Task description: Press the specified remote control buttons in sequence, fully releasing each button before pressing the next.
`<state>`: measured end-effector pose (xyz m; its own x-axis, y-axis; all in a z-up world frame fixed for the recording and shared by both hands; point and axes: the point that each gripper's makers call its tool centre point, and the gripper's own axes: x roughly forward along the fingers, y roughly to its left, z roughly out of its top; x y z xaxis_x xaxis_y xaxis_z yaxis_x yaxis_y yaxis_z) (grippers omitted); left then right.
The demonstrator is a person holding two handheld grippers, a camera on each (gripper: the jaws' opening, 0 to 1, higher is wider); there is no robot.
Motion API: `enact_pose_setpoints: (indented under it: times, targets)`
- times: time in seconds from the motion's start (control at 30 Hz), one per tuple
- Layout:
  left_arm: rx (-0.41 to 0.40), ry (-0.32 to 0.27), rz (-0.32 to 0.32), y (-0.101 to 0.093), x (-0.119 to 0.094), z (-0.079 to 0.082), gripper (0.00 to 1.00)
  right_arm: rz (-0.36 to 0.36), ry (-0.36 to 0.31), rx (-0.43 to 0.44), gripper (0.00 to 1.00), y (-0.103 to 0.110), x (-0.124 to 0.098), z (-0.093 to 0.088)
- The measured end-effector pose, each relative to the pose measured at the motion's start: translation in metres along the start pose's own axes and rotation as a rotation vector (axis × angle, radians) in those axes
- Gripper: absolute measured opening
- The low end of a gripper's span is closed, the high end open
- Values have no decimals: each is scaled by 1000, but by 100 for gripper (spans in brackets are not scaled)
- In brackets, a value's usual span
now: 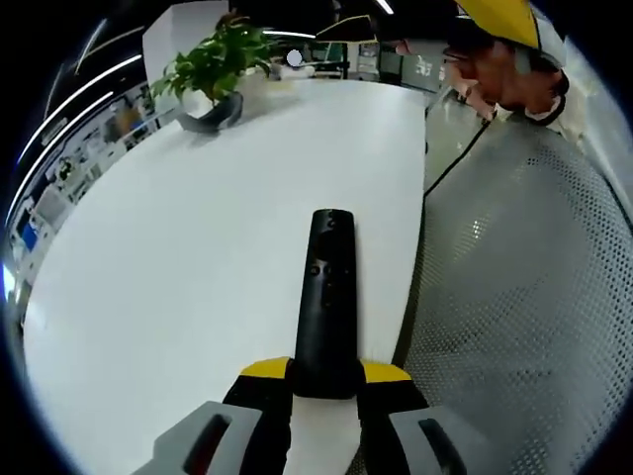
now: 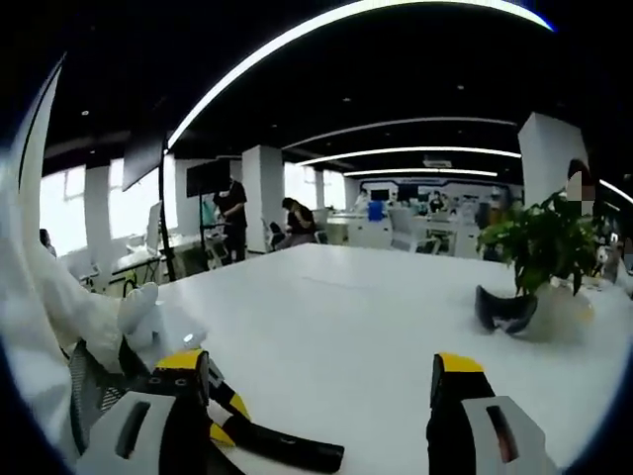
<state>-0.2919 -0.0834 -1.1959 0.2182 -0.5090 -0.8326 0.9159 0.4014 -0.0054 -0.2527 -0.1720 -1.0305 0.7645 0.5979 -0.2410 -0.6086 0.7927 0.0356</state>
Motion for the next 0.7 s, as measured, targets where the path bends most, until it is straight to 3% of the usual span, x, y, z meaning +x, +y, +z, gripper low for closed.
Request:
enact_pose_setpoints:
  times: [0.13, 0.27, 0.7]
  targets:
    - [0, 14, 2, 10, -1, -2, 24, -5, 15, -13, 99, 2, 2, -3]
    - [-6, 18, 8, 21, -1, -1, 24, -11, 16, -34, 98, 3, 1, -4]
    - [82, 82, 38, 68, 2, 5, 23, -19, 37, -65, 96, 3, 3, -7]
